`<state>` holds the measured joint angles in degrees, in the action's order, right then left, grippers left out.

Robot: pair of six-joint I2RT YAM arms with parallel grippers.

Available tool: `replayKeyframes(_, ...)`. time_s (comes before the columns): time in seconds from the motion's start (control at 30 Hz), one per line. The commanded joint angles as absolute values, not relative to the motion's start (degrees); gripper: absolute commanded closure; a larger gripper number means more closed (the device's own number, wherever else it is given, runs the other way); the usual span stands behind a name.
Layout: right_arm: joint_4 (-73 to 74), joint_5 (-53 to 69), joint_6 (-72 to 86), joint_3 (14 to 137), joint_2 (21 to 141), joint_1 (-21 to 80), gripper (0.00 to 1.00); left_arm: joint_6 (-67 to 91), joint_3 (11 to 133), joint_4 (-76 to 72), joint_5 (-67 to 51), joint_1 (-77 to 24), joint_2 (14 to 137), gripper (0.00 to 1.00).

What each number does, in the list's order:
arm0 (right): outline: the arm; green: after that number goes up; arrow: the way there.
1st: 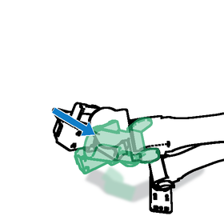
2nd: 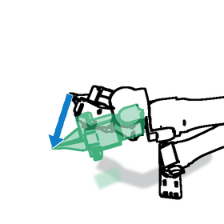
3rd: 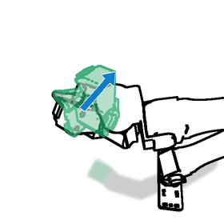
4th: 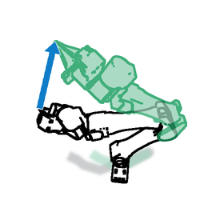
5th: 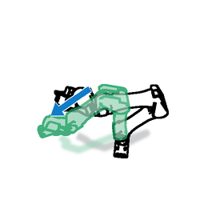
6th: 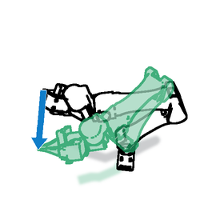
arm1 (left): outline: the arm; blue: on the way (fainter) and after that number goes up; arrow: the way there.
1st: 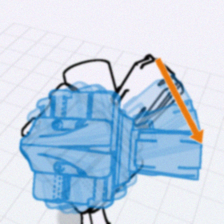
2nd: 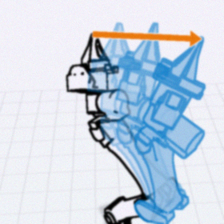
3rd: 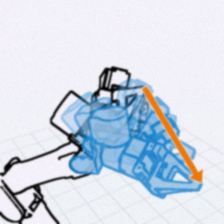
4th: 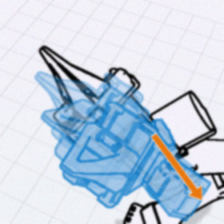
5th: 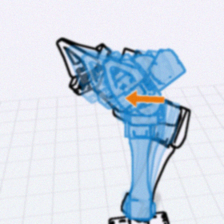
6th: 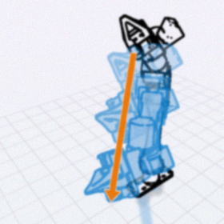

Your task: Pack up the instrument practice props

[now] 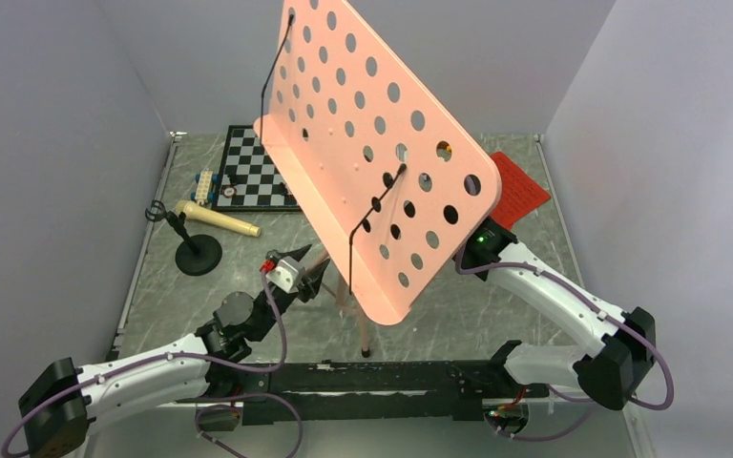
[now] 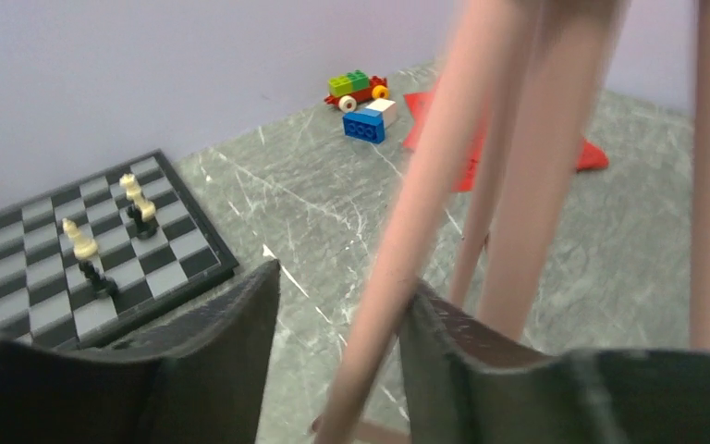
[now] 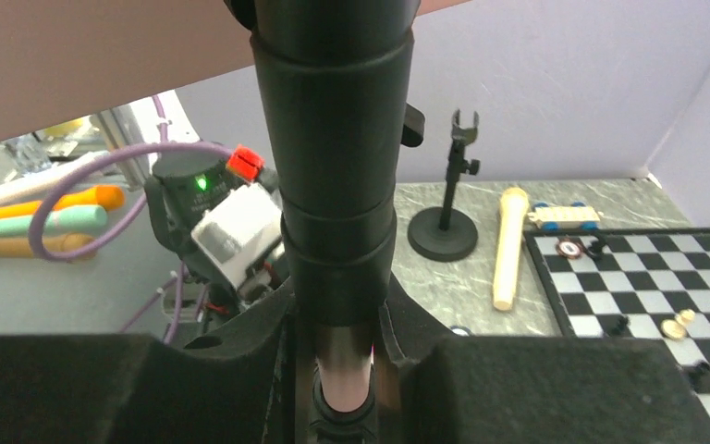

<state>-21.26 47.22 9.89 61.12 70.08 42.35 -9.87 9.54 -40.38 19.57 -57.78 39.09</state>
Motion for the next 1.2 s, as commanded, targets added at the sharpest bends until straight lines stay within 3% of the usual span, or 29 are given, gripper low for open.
replayKeyframes(0.0, -17.39, 46.54, 0.67, 62.10, 66.10, 38.49, 1.00, -1.45, 11.48, -42.91, 27.67, -55.90, 36.46, 0.36)
replayKeyframes(0.07, -15.41, 46.58, -1.44, 63.03, 66.01, 38.62, 1.00, -1.02, 12.57, -40.71, 26.71, -55.81, 35.54, 0.27)
replayKeyframes(0.3, -8.19, 47.11, -6.73, 65.88, 66.47, 40.11, 1.00, 2.27, 14.75, -32.81, 21.42, -55.77, 29.89, 0.13)
replayKeyframes(0.47, -8.12, 49.48, -5.60, 66.33, 67.62, 41.10, 1.00, 5.12, 14.08, -39.49, 9.41, -55.17, 27.97, 0.01)
replayKeyframes(0.73, -11.38, 51.07, -1.79, 64.56, 67.75, 42.60, 1.00, 8.21, 19.89, -48.34, -3.86, -54.77, 43.79, 0.01)
replayKeyframes(1.0, -15.14, 51.33, 2.24, 61.26, 66.54, 42.69, 1.00, 10.91, 20.37, -59.25, -5.47, -54.67, 56.02, 0.02)
replayKeyframes(1.1, -15.60, 51.38, 2.89, 60.63, 66.36, 42.78, 1.00, 11.33, 20.23, -60.30, -5.79, -54.67, 58.27, 0.14)
replayKeyframes(1.17, -15.93, 51.58, 3.20, 60.32, 66.35, 42.97, 1.00, 11.14, 20.41, -60.02, -6.01, -54.67, 59.05, 0.31)
